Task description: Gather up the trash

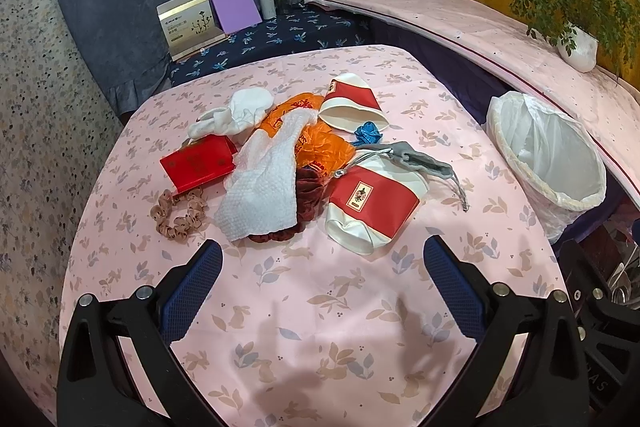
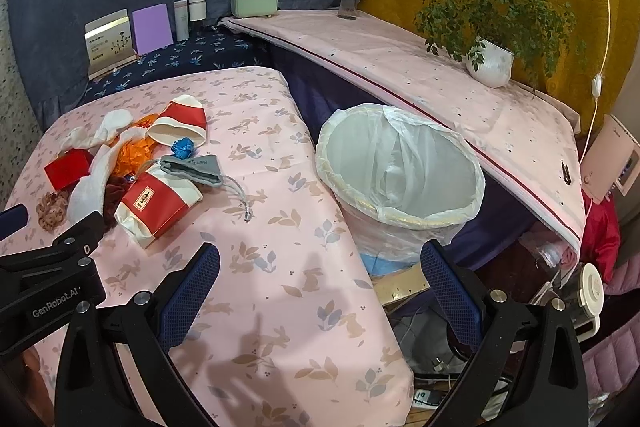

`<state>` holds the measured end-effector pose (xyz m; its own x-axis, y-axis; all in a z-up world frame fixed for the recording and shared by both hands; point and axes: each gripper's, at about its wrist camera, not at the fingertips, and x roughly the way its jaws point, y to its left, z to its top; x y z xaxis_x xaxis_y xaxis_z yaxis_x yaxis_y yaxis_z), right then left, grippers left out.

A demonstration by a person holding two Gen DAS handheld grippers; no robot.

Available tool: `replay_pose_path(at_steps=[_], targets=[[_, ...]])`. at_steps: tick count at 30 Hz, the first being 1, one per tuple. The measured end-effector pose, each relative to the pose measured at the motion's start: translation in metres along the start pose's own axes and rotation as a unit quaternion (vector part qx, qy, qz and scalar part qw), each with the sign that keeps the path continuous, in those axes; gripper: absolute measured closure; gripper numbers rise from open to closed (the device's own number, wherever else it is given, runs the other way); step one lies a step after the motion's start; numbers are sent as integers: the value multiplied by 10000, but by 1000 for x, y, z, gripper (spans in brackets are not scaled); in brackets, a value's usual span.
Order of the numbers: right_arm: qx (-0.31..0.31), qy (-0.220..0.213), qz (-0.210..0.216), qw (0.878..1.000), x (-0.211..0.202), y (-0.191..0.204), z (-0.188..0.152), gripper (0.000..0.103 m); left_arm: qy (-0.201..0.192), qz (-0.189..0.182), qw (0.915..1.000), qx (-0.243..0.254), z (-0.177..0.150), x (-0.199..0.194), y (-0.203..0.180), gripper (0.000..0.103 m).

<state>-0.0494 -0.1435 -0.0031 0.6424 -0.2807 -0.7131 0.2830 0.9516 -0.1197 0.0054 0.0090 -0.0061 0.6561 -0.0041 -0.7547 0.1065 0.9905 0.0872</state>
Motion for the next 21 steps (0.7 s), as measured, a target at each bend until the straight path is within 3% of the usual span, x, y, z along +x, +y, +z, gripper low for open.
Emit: replay_pose_path(at_steps=[21], targets=[[77, -30, -8, 10000, -1, -4, 0, 7, -119, -20, 9999, 27, -2, -7, -4, 7]])
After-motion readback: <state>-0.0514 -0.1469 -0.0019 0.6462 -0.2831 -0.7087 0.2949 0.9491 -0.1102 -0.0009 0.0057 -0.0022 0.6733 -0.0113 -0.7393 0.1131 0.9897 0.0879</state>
